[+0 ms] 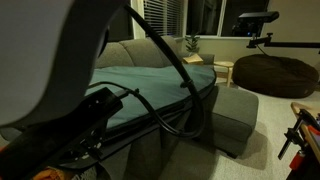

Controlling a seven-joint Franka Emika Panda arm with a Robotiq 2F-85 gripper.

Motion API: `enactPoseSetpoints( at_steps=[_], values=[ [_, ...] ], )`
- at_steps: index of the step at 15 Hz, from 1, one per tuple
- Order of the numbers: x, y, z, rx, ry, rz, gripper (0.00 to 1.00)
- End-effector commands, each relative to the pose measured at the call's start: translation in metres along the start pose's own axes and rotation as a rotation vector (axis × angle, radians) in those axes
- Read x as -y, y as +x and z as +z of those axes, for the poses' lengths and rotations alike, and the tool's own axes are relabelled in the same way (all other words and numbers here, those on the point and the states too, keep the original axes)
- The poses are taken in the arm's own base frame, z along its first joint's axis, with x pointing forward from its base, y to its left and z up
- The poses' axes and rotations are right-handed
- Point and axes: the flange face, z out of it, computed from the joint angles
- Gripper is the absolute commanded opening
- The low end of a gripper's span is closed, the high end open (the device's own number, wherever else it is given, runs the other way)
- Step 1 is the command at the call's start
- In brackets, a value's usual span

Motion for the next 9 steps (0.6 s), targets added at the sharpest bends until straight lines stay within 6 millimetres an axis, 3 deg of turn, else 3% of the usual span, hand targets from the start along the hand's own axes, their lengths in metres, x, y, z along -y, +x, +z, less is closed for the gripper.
enactPoseSetpoints(
  at_steps=[1, 9],
  values=[
    [0.033, -0.0169, -0.0408, 0.025, 0.062, -0.001, 0.07],
    [0.0377, -0.0135, -0.0453, 0.028, 0.06, 0.001, 0.07]
  ],
)
